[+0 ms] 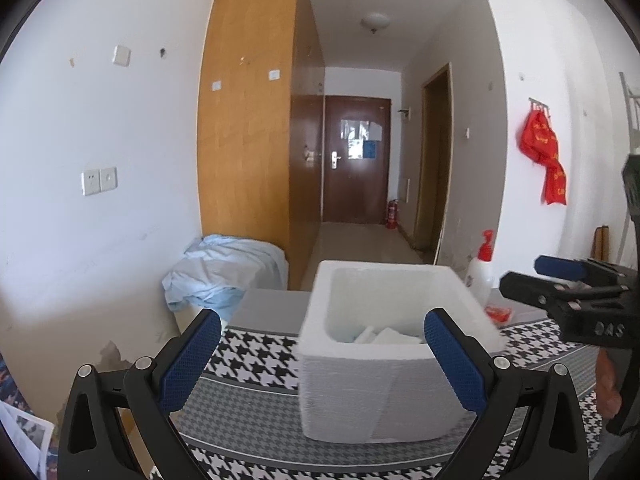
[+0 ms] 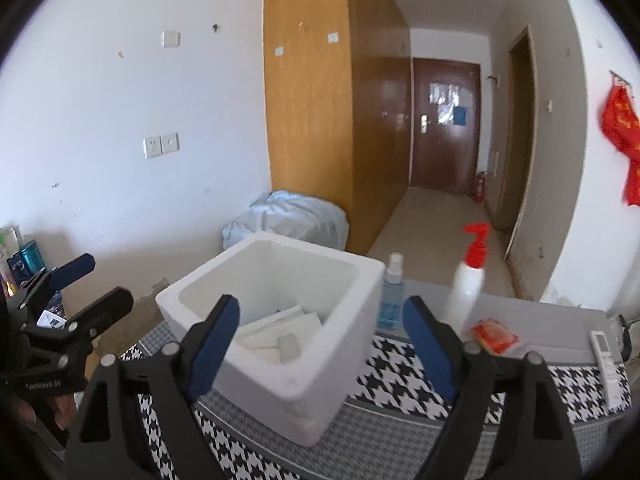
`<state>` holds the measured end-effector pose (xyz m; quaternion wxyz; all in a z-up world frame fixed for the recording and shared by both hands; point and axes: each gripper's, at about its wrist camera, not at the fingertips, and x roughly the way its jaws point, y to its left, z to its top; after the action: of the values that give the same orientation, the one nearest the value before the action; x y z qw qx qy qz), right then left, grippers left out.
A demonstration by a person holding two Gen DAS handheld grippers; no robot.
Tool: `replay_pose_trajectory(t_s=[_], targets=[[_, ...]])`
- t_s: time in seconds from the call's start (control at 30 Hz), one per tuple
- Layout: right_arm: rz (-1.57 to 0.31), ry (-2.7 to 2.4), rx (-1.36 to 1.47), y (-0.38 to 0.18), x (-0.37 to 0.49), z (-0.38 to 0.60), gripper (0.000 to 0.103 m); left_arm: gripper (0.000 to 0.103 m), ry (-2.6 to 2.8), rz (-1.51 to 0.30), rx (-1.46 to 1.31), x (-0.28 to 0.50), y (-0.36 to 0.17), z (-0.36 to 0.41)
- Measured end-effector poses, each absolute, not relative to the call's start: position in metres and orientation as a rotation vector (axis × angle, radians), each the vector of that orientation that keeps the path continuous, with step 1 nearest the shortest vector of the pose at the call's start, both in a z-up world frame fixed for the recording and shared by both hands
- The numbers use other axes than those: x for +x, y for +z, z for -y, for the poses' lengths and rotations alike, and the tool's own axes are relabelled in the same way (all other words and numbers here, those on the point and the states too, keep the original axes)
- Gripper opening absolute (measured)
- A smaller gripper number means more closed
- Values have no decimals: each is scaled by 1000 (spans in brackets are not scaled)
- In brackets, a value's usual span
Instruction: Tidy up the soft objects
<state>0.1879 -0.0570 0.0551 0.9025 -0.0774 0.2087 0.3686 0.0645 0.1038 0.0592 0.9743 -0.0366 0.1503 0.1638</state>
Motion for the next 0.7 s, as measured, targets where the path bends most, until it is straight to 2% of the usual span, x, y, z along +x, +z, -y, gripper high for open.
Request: replay_pose_trajectory(t_s=[0.1, 0.2, 0.7], targets=[[-424, 718, -133, 54, 178, 78, 99, 102, 314, -283, -59, 58, 63, -92], [-388, 698, -139, 53, 164, 93, 102, 102, 304, -271, -52, 53, 67, -80], [-311, 660, -117, 38, 110, 142, 102, 102, 266, -225, -31, 15, 65, -41]])
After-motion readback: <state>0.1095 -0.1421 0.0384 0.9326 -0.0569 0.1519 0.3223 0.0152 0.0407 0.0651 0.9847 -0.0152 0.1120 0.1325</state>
